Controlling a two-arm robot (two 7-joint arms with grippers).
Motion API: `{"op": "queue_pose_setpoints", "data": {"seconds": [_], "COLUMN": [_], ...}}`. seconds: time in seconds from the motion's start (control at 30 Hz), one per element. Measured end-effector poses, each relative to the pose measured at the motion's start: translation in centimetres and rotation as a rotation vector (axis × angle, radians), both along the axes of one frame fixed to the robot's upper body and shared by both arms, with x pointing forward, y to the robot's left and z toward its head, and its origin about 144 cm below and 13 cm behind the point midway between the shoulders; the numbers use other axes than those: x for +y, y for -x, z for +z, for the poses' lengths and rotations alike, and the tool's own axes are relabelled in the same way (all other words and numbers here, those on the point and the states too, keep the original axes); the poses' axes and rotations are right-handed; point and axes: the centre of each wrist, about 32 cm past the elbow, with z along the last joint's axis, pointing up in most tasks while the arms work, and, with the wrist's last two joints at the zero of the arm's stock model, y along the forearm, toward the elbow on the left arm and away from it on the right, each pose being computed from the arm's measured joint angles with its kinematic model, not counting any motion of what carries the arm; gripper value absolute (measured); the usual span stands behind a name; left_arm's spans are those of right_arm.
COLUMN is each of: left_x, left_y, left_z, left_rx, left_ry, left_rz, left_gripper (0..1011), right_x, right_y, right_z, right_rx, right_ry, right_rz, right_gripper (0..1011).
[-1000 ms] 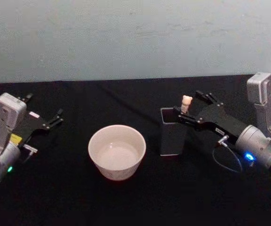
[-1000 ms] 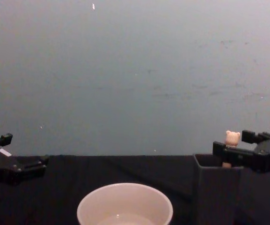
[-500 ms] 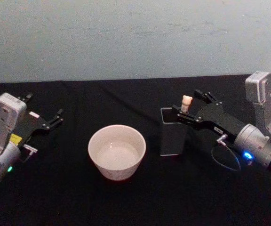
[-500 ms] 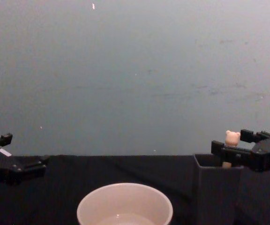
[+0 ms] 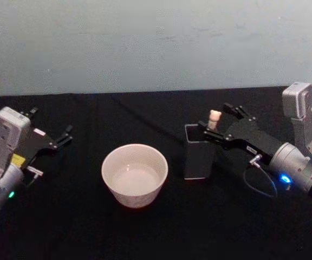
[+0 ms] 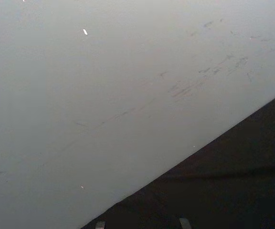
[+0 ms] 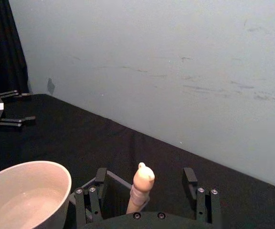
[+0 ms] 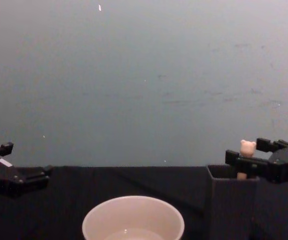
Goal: Pick up the stirring spoon with one hand, stir inside the cup, then place it back in its original position.
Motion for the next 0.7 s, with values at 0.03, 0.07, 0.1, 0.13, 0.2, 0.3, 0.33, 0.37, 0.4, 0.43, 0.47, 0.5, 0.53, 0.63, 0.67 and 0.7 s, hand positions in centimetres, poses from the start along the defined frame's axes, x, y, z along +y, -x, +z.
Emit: {"op": "queue_pose_setpoints", "data": {"seconds": [0.03, 0.07, 0.1, 0.13, 0.2, 0.3, 0.33, 0.37, 0.4, 0.43, 0.47, 0.5, 0.53, 0.63, 0.67, 0.7], "left_x": [0.0, 0.0, 0.0, 0.0, 0.0, 0.0, 0.0, 0.0, 0.0, 0.0, 0.0, 0.0, 0.0, 0.0, 0.0, 0.0], "left_y": [0.0, 0.0, 0.0, 0.0, 0.0, 0.0, 0.0, 0.0, 0.0, 0.0, 0.0, 0.0, 0.0, 0.0, 0.0, 0.0], "left_z": [0.0, 0.0, 0.0, 0.0, 0.0, 0.0, 0.0, 0.0, 0.0, 0.0, 0.0, 0.0, 0.0, 0.0, 0.0, 0.0], "left_rx": [0.0, 0.0, 0.0, 0.0, 0.0, 0.0, 0.0, 0.0, 0.0, 0.0, 0.0, 0.0, 0.0, 0.0, 0.0, 0.0], "left_ry": [0.0, 0.0, 0.0, 0.0, 0.0, 0.0, 0.0, 0.0, 0.0, 0.0, 0.0, 0.0, 0.0, 0.0, 0.0, 0.0], "left_rz": [0.0, 0.0, 0.0, 0.0, 0.0, 0.0, 0.0, 0.0, 0.0, 0.0, 0.0, 0.0, 0.0, 0.0, 0.0, 0.0], "left_gripper": [1001, 1001, 1001, 1001, 1001, 1001, 1001, 1001, 1001, 1001, 1001, 1001, 1001, 1001, 1001, 1001], "right_x": [0.0, 0.01, 0.01, 0.01, 0.01, 0.0, 0.0, 0.0, 0.0, 0.0, 0.0, 0.0, 0.0, 0.0, 0.0, 0.0], "right_y": [0.01, 0.01, 0.01, 0.01, 0.02, 0.03, 0.03, 0.03, 0.03, 0.03, 0.03, 0.03, 0.03, 0.03, 0.03, 0.03], "right_z": [0.0, 0.0, -0.01, -0.01, -0.01, -0.02, -0.02, -0.02, -0.02, -0.02, -0.02, -0.02, -0.02, -0.02, -0.02, -0.02], "right_rx": [0.0, 0.0, 0.0, 0.0, 0.0, 0.0, 0.0, 0.0, 0.0, 0.0, 0.0, 0.0, 0.0, 0.0, 0.0, 0.0], "right_ry": [0.0, 0.0, 0.0, 0.0, 0.0, 0.0, 0.0, 0.0, 0.0, 0.0, 0.0, 0.0, -0.001, -0.001, -0.001, -0.001], "right_rz": [0.0, 0.0, 0.0, 0.0, 0.0, 0.0, 0.0, 0.0, -0.001, -0.001, -0.001, -0.001, -0.001, -0.001, -0.001, -0.001], "right_gripper": [1000, 1000, 998, 991, 958, 887, 869, 838, 821, 765, 748, 732, 677, 591, 548, 533]}}
